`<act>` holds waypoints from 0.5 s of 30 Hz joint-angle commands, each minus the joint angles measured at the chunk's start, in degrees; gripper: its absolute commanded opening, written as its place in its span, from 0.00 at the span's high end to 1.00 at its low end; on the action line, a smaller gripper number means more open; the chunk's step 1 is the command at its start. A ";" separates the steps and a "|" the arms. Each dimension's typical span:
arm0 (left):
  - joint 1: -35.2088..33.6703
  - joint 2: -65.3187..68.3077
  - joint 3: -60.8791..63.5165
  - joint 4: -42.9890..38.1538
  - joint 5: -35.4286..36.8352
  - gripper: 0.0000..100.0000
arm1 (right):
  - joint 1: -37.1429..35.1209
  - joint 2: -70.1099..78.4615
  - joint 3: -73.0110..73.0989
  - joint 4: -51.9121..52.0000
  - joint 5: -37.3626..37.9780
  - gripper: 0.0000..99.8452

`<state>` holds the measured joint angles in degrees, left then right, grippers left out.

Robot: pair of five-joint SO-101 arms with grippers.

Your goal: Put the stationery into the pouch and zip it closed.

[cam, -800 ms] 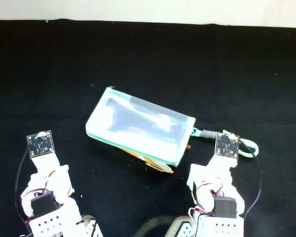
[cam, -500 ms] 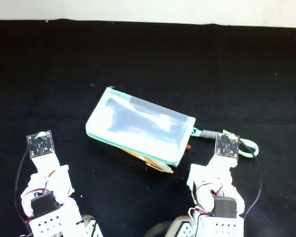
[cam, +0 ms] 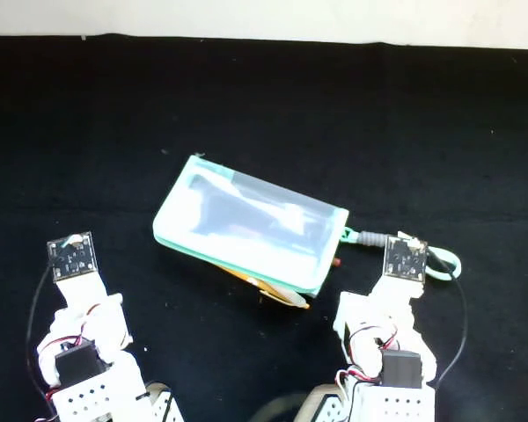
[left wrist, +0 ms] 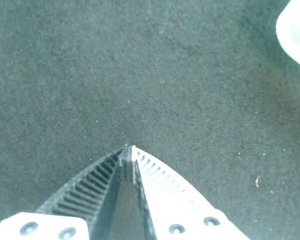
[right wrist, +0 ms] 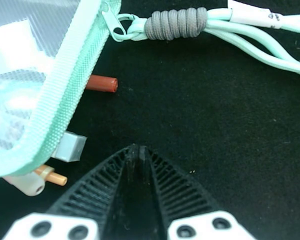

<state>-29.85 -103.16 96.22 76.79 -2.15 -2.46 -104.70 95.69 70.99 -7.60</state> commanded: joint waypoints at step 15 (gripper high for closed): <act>15.34 0.48 0.92 -4.04 0.26 0.99 | -0.31 -0.40 7.96 0.04 -0.44 0.99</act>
<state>-22.02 -103.16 96.22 76.00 -2.07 -2.46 -104.70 95.69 70.99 -7.60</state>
